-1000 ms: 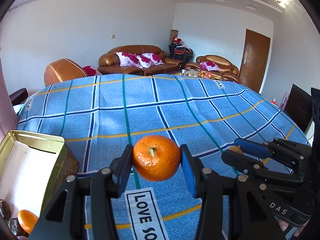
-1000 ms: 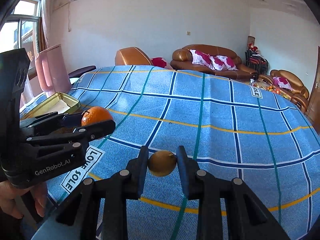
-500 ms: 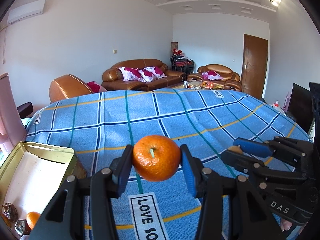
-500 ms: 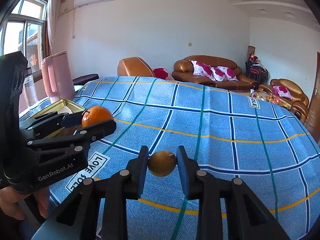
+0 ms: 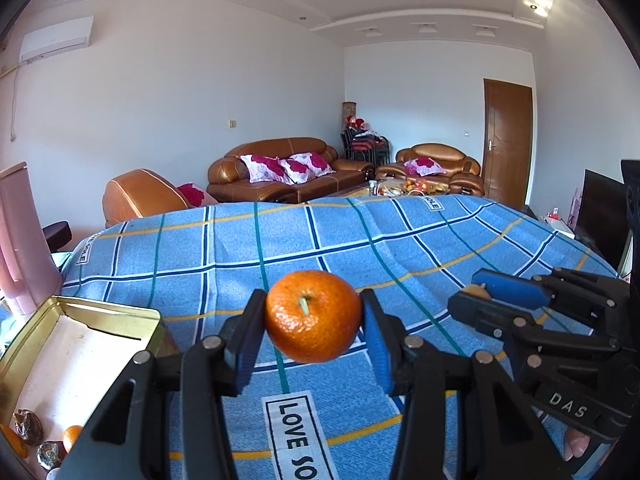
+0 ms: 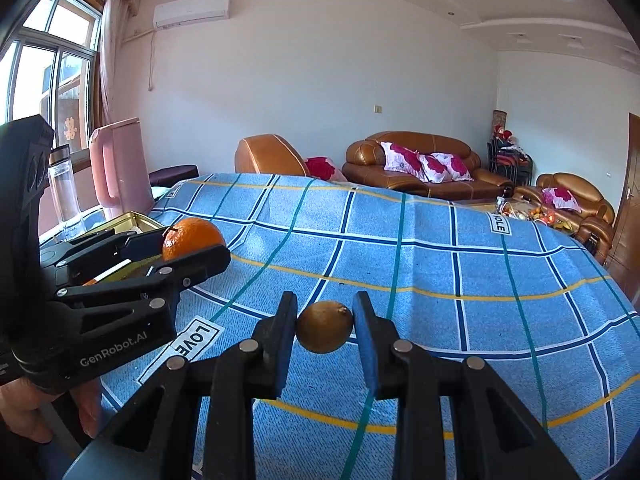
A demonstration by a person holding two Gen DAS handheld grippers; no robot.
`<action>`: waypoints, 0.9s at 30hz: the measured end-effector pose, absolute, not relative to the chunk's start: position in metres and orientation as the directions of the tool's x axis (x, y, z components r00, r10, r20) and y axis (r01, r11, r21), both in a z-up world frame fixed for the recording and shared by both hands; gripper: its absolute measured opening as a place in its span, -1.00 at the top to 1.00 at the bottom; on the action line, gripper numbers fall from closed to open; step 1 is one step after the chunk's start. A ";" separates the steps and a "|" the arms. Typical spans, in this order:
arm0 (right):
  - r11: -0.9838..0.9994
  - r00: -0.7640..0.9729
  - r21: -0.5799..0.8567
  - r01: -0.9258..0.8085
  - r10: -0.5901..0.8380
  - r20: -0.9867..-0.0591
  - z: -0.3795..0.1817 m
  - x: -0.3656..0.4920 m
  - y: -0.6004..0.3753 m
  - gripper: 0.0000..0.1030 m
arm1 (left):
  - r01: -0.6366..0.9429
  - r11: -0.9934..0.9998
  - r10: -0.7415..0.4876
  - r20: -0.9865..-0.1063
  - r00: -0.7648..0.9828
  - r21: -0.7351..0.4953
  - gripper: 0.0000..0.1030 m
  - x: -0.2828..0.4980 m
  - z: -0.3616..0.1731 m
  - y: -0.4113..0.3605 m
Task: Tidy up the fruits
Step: 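Carry the orange over the gold tray while the right tool carries the yellow-brown fruit there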
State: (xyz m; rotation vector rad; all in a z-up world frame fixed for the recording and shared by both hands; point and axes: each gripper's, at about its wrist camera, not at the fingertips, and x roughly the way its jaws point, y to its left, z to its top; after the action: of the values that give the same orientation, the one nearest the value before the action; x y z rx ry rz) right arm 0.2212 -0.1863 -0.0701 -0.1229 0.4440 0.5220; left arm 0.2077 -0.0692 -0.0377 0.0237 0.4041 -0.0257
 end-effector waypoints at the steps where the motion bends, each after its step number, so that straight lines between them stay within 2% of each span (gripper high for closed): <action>1: 0.864 0.780 -0.004 -0.503 0.452 -0.433 -0.070 0.220 -0.187 0.41 | 0.029 0.999 -0.019 -0.391 0.920 0.019 0.06 0.206 -0.037 -0.069; 27: 0.829 0.753 0.003 -0.559 0.509 -0.417 -0.064 0.164 -0.150 0.40 | 0.062 0.998 -0.064 -0.386 0.920 -0.016 0.06 0.146 -0.031 -0.037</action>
State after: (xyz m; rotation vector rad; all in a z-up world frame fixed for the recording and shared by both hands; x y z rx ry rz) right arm 0.1639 -0.1503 -0.0636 -0.1244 0.4179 0.5846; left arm 0.1457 -0.0373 -0.0314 -0.0037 0.3967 -0.0649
